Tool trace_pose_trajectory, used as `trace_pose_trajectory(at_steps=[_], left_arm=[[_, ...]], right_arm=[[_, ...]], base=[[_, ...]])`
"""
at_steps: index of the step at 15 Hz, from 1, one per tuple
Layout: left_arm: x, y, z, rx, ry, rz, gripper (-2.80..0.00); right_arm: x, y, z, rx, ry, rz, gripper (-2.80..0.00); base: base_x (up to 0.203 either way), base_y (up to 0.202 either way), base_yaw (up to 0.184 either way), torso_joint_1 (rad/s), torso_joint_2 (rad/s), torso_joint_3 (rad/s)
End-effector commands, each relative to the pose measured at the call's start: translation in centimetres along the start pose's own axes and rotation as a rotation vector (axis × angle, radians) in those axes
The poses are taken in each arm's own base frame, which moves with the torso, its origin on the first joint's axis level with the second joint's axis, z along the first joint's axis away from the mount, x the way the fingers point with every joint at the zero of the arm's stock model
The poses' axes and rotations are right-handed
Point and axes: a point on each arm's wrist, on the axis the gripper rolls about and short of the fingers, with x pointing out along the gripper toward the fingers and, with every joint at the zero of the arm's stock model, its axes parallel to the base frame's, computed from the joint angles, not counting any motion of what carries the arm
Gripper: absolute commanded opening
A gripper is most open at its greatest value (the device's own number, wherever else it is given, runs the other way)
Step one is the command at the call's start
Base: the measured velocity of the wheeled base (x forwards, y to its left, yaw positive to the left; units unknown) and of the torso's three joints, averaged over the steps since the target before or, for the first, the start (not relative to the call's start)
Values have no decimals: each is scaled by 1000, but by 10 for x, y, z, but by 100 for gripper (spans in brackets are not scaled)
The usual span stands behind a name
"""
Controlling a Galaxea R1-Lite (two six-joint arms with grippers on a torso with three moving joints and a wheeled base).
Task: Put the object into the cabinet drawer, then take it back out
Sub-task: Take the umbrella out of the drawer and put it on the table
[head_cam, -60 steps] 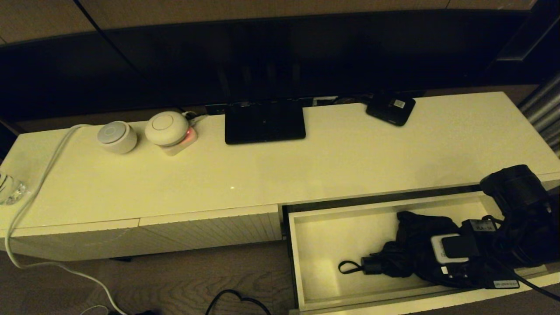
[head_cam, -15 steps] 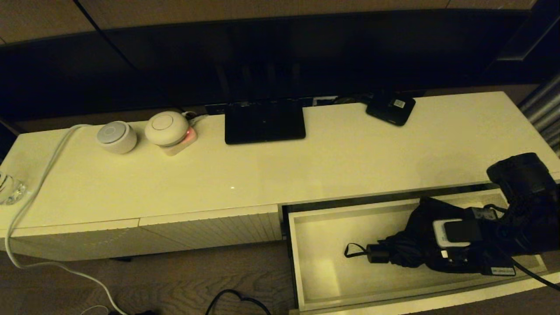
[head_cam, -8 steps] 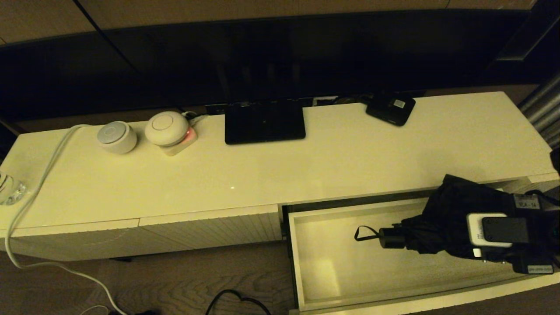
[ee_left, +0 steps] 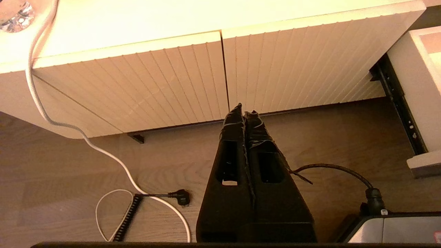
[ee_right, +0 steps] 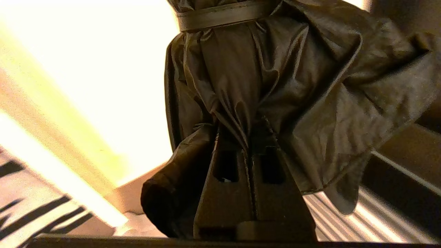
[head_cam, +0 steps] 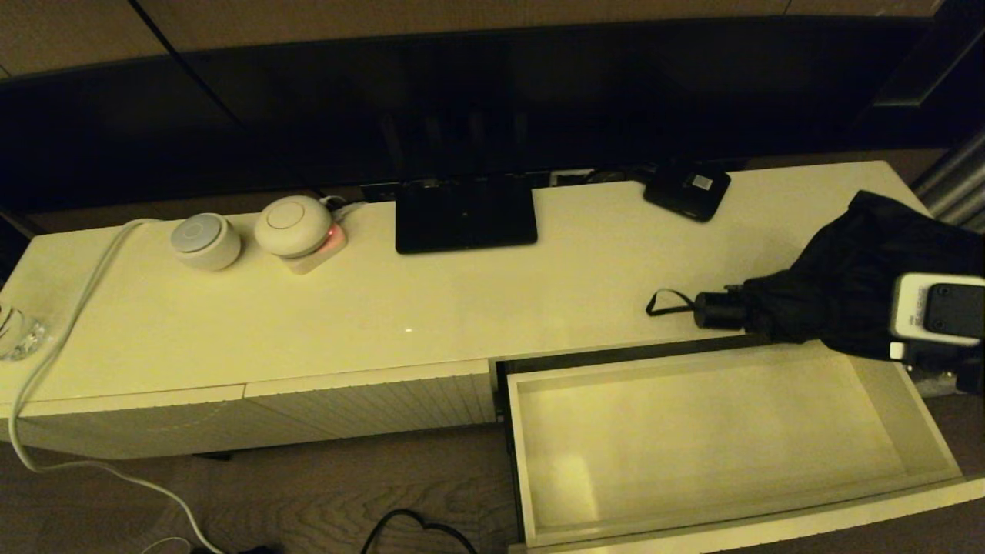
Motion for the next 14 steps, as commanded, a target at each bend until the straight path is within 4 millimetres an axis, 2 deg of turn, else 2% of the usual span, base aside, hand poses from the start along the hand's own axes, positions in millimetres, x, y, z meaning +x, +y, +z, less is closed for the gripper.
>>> trace_pose_trajectory(at_steps=[1,7,12,14], left_arm=[[0,0,-1,0,3,0,-280],[0,0,-1,0,3,0,-280],[0,0,-1,0,3,0,-280],[0,0,-1,0,3,0,-280]], right_arm=[[16,-10,4,11,4,-19,-280],[83,-15,12,35,-6,-53,-280],[120,-12,15,41,-31,-105,-280],[125,-13,15,34,-35,-107,-280]], base=[[0,0,0,0,0,0],[0,0,0,0,0,0],[0,0,0,0,0,0],[0,0,0,0,0,0]])
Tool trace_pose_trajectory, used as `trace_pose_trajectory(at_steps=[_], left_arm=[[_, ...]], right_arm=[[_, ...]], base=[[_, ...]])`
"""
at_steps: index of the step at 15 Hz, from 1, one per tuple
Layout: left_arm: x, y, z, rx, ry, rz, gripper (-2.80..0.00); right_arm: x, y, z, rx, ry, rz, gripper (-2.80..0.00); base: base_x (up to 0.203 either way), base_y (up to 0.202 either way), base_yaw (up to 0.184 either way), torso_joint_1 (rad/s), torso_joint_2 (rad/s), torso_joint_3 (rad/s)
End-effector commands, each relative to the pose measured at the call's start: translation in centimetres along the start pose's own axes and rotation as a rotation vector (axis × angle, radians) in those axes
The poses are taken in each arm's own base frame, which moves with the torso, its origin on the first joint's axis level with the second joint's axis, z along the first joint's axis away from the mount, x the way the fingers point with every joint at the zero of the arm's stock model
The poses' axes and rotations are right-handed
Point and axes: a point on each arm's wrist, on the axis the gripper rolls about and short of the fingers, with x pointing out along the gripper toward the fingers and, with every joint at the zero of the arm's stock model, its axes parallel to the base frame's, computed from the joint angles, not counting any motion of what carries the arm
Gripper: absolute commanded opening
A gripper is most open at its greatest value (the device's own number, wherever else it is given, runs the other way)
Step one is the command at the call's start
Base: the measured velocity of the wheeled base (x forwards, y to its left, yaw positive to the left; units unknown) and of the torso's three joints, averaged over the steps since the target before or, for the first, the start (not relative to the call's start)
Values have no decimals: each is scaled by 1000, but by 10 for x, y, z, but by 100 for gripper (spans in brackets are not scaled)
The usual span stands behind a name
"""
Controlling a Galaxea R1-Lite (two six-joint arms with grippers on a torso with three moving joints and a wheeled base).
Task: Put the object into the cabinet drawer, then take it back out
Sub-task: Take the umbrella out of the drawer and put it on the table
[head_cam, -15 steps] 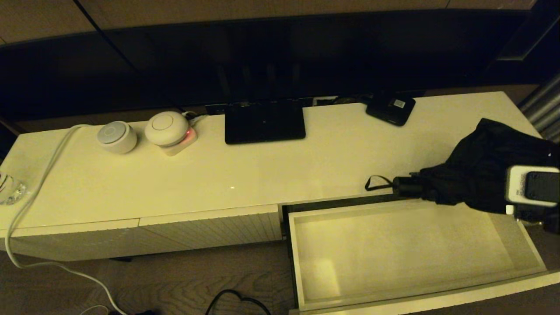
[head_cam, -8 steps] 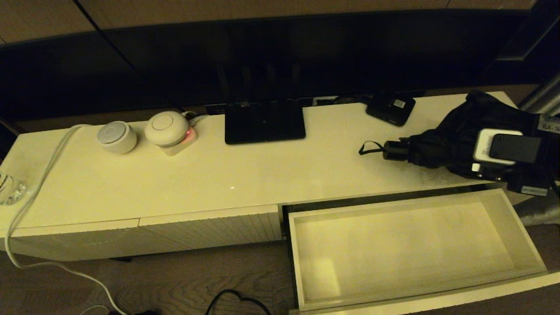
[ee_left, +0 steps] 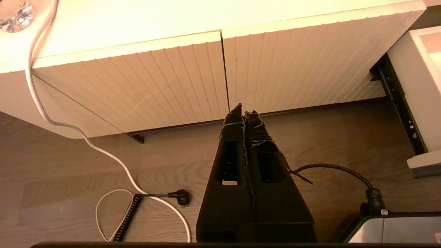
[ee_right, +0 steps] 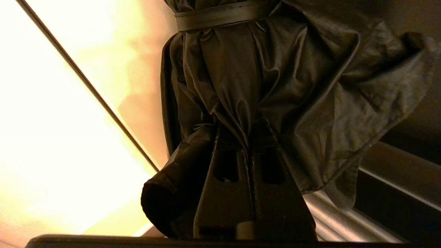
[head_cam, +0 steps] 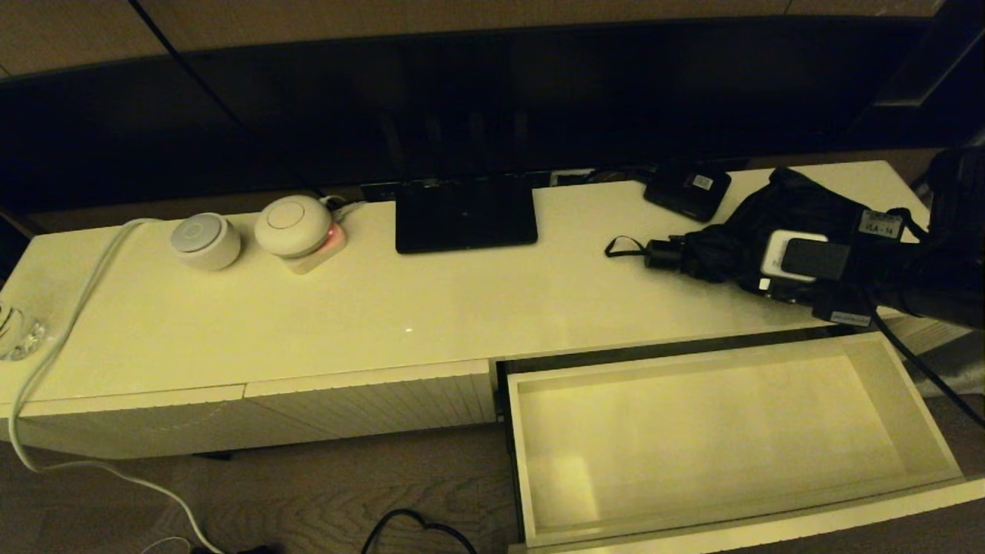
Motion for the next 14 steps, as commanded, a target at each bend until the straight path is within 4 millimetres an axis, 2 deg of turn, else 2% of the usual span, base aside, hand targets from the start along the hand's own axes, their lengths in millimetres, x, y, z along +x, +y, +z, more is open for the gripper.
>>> trace_pose_trajectory(at_steps=[1,9,11,12,14], left_arm=[[0,0,-1,1,3,0,-280],[0,0,-1,1,3,0,-280],[0,0,-1,1,3,0,-280],[0,0,-1,1,3,0,-280],[0,0,-1,1,3,0,-280]], right_arm=[[15,7,0,-14,6,28,-280],[3,8,-1,-49,3,-37,-280],[-11,3,-1,-46,-1,-31,-280],[-24,2,-1,-51,-4,-7,-280],[-43,5,-2,-59,5,87,-280]], base=[[0,0,0,0,0,0],[0,0,0,0,0,0],[0,0,0,0,0,0],[0,0,0,0,0,0],[0,0,0,0,0,0]])
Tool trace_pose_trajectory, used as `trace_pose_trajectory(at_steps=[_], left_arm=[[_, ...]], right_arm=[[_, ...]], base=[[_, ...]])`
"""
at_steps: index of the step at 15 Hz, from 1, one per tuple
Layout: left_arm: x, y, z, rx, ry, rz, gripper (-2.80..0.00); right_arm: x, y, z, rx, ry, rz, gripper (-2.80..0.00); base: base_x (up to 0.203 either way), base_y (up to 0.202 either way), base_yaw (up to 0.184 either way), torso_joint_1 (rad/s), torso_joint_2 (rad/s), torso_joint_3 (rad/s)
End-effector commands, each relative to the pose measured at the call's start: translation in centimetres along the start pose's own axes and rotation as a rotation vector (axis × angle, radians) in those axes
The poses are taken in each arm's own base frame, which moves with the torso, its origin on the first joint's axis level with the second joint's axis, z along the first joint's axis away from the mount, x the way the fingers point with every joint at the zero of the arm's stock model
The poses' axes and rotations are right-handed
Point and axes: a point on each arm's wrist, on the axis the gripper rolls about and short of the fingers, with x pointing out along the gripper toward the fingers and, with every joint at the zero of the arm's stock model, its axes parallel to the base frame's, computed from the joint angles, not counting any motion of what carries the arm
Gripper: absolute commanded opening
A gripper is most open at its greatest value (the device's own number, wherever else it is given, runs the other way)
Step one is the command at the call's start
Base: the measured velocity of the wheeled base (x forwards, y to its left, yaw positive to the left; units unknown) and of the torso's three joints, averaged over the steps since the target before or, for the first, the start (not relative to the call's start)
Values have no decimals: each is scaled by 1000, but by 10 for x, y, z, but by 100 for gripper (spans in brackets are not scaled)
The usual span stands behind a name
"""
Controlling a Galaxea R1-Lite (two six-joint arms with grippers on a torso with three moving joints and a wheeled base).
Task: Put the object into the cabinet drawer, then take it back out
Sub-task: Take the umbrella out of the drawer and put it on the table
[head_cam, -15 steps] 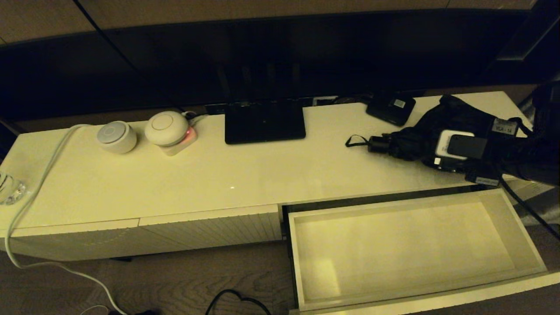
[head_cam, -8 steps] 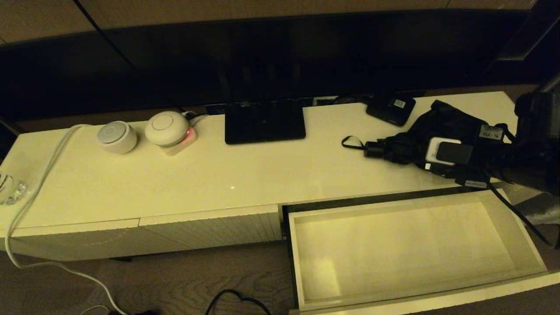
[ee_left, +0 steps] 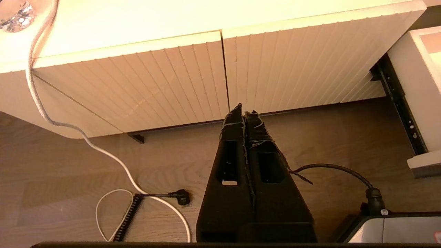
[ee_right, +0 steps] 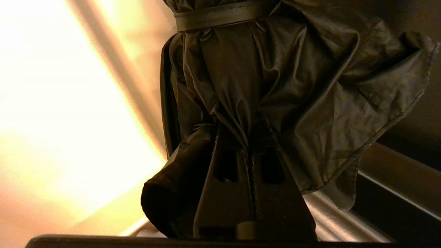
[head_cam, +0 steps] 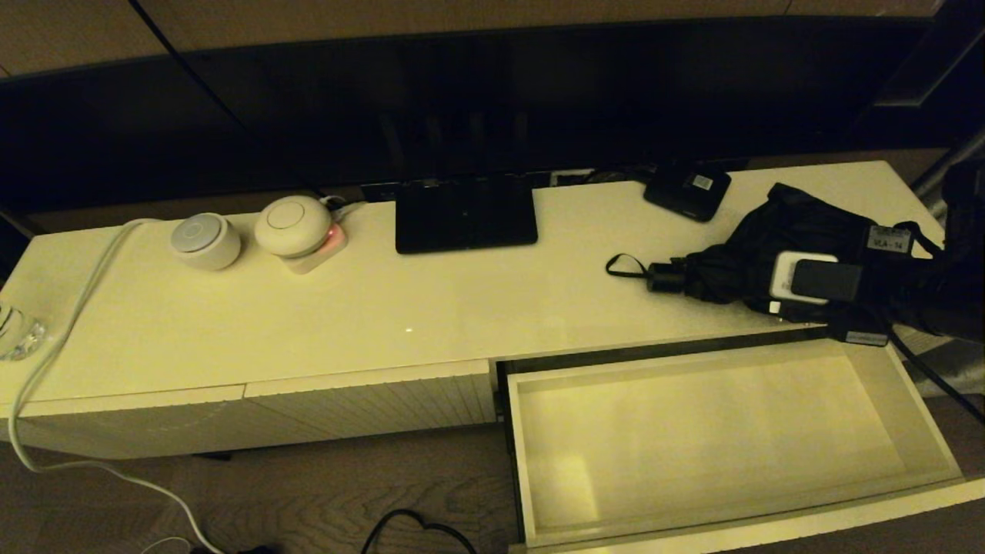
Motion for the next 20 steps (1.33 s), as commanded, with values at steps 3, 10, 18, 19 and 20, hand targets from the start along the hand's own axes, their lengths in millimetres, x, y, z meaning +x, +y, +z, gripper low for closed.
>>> trace_pose_trajectory(at_steps=[3,10,18,19,20], left_arm=[[0,0,-1,0,3,0,-280],[0,0,-1,0,3,0,-280],[0,0,-1,2,3,0,-280],[0,0,-1,0,3,0,-280],[0,0,-1,0,3,0,-280]], right_arm=[[-28,-10,1,1,-6,14,-280],[0,-5,4,57,0,69,-280],[15,0,10,61,-36,18,0],[17,-2,10,77,-36,13,0],[14,-9,12,93,-43,-12,0]], base=[[0,0,0,0,0,0],[0,0,0,0,0,0],[0,0,0,0,0,0],[0,0,0,0,0,0],[0,0,0,0,0,0]])
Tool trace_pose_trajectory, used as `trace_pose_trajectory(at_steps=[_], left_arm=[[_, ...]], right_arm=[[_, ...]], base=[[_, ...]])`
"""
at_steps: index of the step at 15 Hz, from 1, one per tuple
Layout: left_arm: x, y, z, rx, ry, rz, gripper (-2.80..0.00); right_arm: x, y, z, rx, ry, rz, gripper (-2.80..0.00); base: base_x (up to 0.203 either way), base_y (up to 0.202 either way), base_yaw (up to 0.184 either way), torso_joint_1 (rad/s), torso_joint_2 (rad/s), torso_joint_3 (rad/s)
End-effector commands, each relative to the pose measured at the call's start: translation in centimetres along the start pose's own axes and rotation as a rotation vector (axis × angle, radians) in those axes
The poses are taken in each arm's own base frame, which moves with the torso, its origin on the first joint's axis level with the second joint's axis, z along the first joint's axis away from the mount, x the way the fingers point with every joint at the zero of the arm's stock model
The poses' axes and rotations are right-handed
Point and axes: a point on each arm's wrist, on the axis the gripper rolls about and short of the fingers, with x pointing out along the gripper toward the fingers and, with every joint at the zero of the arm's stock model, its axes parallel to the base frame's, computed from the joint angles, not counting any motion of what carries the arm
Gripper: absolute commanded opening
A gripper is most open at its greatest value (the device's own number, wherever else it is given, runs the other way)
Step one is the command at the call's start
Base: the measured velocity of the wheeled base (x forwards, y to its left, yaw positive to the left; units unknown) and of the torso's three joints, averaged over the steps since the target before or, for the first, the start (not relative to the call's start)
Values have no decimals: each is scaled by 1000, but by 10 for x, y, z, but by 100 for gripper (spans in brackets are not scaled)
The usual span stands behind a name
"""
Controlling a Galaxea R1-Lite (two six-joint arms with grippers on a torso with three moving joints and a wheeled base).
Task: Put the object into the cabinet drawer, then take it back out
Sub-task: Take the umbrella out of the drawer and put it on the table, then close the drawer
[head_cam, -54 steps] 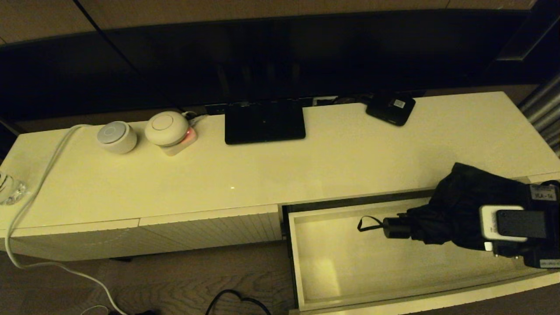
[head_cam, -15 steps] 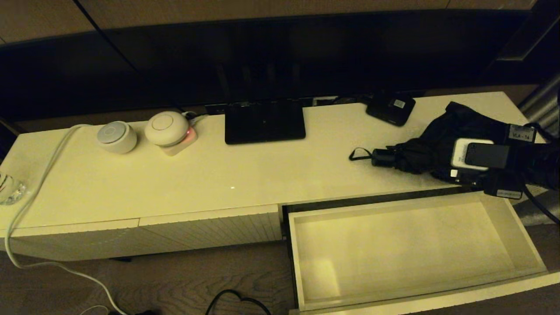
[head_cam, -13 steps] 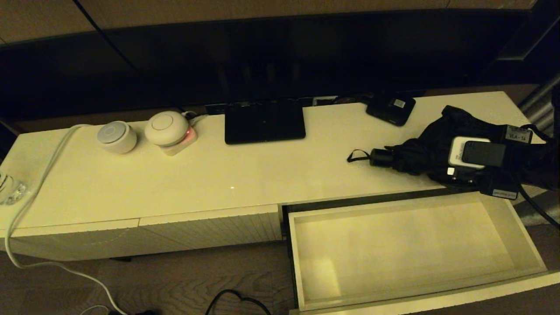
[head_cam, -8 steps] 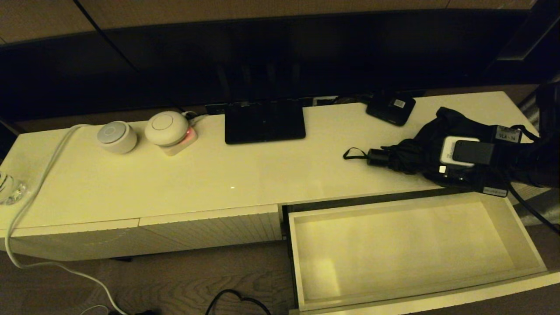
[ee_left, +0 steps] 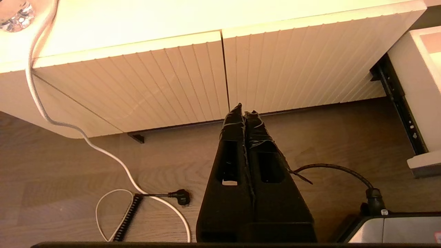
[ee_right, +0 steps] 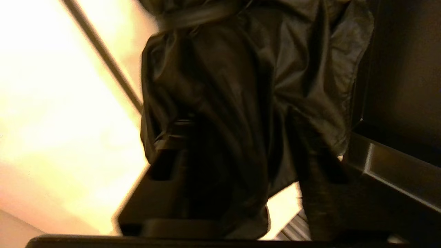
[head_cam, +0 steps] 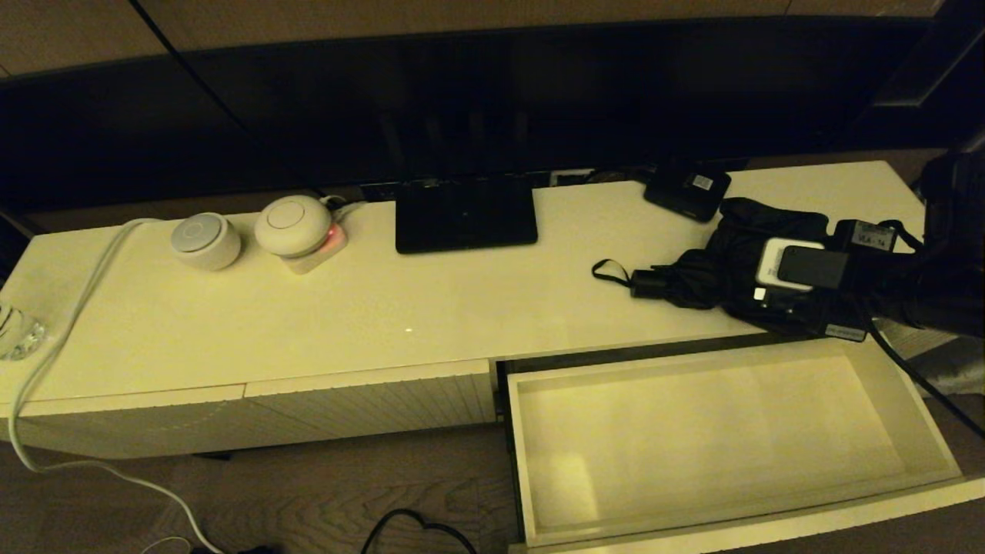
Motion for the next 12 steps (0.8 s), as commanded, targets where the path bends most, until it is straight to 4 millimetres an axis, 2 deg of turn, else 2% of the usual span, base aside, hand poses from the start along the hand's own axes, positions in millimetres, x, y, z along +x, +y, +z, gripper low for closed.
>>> trace_pose_trajectory(at_steps=[1,3,5,7,8,9,12], left_arm=[[0,0,-1,2,3,0,-280],[0,0,-1,0,3,0,-280],[0,0,-1,0,3,0,-280],[0,0,-1,1,3,0,-280],[0,0,-1,0,3,0,-280],[0,0,-1,1,3,0,-280],[0,0,-1,0,3,0,-280]], right_arm=[[-3,-11,4,13,-14,-39,0],[-25,-23,7,18,-35,-93,0],[-49,-24,8,6,-55,-94,0],[-78,-11,5,-21,-75,-68,0],[-90,2,0,-30,-69,-34,0],[-99,15,-5,-36,-58,7,-280],[-113,57,-21,-48,-16,154,-280]], base=[[0,0,0,0,0,0],[0,0,0,0,0,0],[0,0,0,0,0,0],[0,0,0,0,0,0],[0,0,0,0,0,0],[0,0,0,0,0,0],[0,0,0,0,0,0]])
